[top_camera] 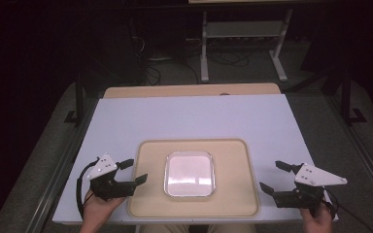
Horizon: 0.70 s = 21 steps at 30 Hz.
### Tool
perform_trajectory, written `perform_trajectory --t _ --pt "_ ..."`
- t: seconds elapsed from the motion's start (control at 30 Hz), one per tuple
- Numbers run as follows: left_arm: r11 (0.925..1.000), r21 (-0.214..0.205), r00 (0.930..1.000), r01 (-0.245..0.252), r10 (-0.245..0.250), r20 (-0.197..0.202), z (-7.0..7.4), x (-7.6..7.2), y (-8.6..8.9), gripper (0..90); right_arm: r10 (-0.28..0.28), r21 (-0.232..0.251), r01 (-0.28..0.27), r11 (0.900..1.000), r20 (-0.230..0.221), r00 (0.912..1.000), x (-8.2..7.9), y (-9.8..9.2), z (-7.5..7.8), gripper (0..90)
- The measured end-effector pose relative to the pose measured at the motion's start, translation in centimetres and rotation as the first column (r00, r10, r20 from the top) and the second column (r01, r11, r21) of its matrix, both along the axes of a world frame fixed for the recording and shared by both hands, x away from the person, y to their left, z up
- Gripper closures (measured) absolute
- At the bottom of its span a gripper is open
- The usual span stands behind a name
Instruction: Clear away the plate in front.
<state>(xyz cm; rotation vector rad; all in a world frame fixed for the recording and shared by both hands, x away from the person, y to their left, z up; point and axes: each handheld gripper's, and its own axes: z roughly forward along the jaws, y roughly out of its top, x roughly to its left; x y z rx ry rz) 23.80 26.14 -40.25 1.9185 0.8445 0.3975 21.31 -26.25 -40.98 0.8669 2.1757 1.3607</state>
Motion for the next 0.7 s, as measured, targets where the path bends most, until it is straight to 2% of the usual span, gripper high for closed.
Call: perform_trajectory --t 0.27,0.37,0.53,0.7 --pt "0.9983 0.058 0.9998 -0.01 0.009 0.018 -0.8 -0.7 0.1 21.7 -0.005 -0.021 0.005 0.9998 -0.009 0.9999 0.1 -0.1 -0.3 12.9" --pt "0.9974 0.065 0.9994 -0.032 0.031 0.014 -0.9 -0.9 0.1 19.7 -0.001 -0.027 0.0 0.9996 -0.014 0.9999 0.2 0.0 -0.4 12.9" --pt "0.9971 0.073 0.9995 -0.021 0.02 0.024 -1.0 -1.1 0.0 19.4 0.004 -0.026 -0.004 0.9996 -0.014 0.9999 0.3 0.0 -0.4 12.9" --pt "0.9965 0.077 0.9993 -0.032 0.03 0.022 -1.3 -1.0 0.0 19.4 0.009 -0.026 -0.01 0.9996 -0.021 0.9997 0.3 0.1 -0.5 12.9"
